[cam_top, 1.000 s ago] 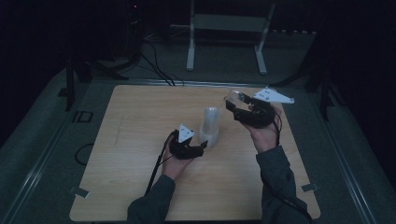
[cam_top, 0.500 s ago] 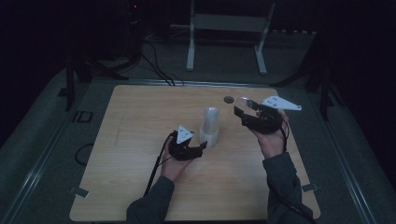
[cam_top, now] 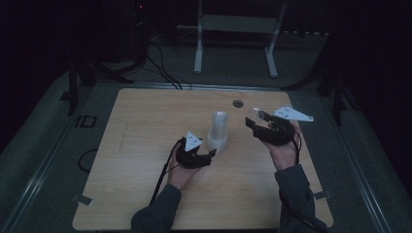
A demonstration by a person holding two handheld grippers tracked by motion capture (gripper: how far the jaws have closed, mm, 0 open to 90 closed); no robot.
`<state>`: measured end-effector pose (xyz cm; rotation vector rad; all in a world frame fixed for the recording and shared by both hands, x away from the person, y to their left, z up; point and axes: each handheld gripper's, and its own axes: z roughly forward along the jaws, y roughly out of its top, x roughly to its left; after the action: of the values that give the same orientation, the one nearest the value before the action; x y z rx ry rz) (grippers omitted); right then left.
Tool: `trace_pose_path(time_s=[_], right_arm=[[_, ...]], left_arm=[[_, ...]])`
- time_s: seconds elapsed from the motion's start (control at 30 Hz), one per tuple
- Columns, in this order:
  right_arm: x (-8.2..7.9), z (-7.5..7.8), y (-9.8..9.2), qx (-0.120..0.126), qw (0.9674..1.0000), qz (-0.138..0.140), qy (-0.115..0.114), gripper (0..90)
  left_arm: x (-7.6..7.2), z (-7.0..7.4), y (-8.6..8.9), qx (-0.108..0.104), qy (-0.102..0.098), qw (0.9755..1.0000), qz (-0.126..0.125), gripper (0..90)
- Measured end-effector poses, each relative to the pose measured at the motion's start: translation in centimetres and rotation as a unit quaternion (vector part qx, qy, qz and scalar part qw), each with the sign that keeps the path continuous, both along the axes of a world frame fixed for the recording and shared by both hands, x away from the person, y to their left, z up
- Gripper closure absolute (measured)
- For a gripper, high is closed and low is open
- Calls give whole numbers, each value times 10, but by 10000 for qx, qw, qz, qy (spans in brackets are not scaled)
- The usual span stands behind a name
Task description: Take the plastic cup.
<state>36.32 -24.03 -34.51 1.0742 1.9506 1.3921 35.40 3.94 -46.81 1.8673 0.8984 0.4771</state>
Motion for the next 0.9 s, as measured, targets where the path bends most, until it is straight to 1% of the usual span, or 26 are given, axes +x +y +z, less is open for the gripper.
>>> trace_pose_path(time_s=[0.13,0.37,0.6,0.67,0.9], right_arm=[[-1,-7,0,-51,10000,3,54,390],[-2,-18,-1,-58,9998,-5,178,390],[-3,-28,-4,-71,9996,-36,274,391],[-3,-31,-4,-102,9995,-31,300,391],[-5,-40,-5,-92,9992,-48,385,390]], left_arm=[[-2,-1,-1,38,-10,10000,-17,306],[-5,-1,-2,89,-45,9999,-53,306],[-9,-2,-5,137,-50,9998,-146,305],[-10,-3,-7,130,-47,9998,-169,304],[-12,-5,-11,127,-47,9996,-228,301]])
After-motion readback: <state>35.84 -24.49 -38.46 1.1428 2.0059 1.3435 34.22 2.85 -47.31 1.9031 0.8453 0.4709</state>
